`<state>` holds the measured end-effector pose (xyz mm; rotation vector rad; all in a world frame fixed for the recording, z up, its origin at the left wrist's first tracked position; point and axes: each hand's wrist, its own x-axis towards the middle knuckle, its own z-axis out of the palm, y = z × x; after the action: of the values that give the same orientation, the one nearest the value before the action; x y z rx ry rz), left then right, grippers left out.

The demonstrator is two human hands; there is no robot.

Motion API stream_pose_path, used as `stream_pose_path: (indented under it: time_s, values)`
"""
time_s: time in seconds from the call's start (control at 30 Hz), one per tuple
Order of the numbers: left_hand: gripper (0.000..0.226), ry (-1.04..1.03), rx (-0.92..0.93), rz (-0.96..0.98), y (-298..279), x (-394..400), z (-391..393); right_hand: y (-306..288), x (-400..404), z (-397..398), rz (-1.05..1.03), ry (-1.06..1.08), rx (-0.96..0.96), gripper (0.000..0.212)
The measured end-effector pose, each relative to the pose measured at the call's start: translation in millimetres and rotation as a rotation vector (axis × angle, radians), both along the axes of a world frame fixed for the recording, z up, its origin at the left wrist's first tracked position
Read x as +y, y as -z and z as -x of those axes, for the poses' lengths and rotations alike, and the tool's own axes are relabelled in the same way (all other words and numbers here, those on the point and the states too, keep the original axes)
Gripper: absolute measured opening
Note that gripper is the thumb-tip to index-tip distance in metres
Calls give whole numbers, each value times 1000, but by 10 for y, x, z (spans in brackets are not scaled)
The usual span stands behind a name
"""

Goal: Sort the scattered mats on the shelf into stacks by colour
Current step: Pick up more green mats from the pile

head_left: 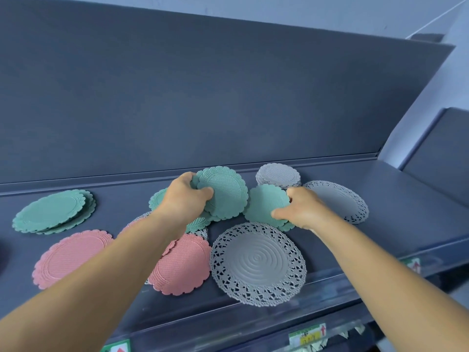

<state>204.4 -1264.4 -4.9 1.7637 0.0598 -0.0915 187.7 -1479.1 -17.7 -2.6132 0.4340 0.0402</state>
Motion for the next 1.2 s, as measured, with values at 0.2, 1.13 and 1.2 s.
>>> stream_pose_path:
  time_s: [0.2, 1.13, 1.2]
  values:
    - [9, 7, -1, -4, 4, -8, 14, 18, -78, -4, -167, 51, -15, 48]
    - [13, -195, 74, 216, -160, 932, 135, -336, 1406, -268, -1113, -238, -62, 33]
    - [5, -230, 74, 210, -140, 1039, 142, -290, 1471, -309, -914, -233, -74, 34]
